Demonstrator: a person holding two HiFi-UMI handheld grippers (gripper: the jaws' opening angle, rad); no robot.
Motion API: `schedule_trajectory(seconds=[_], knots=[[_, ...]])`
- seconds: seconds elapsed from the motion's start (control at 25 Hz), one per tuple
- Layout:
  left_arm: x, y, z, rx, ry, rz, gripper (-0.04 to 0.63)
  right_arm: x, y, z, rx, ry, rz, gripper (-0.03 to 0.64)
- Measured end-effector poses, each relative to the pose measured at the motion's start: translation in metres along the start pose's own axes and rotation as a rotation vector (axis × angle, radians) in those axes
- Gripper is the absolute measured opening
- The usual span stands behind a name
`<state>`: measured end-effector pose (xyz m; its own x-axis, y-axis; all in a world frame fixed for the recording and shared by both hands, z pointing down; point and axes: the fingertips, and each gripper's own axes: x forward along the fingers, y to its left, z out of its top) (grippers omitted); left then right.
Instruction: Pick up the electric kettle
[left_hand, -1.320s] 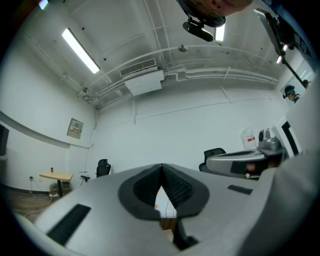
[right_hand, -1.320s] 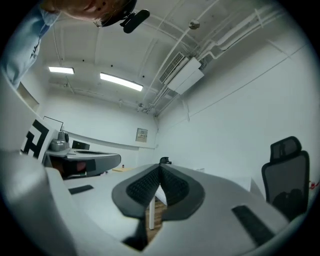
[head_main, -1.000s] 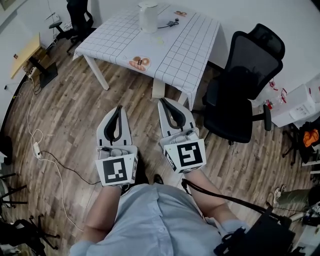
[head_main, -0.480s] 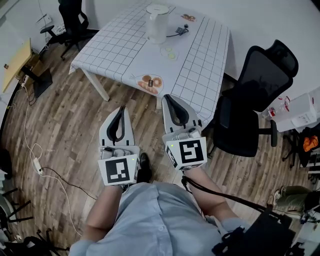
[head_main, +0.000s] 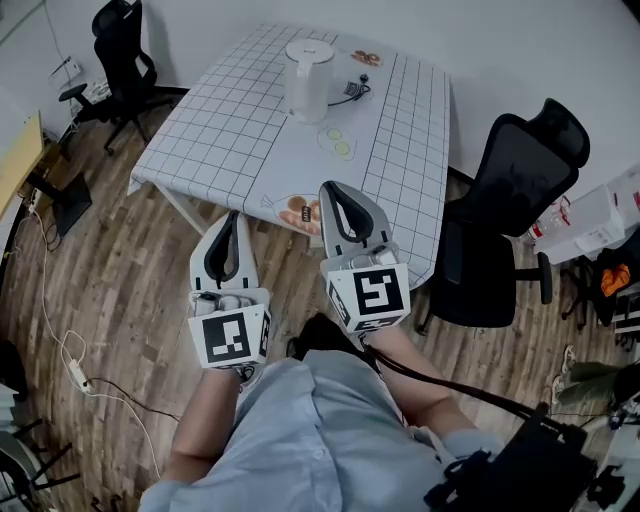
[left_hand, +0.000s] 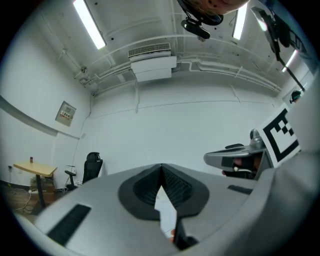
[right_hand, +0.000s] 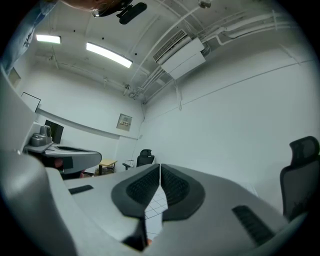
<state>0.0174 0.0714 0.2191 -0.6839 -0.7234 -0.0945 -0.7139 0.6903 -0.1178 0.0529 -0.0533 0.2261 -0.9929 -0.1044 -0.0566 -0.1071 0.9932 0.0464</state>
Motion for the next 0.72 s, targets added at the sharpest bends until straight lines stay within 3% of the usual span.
schedule_trajectory(seconds=[0.72], knots=[[0.193,0.047,-0.052,0.011,0.031,-0.152,0.000,0.166,-0.085,-0.060,0.038,0.074,-0.130,0.005]])
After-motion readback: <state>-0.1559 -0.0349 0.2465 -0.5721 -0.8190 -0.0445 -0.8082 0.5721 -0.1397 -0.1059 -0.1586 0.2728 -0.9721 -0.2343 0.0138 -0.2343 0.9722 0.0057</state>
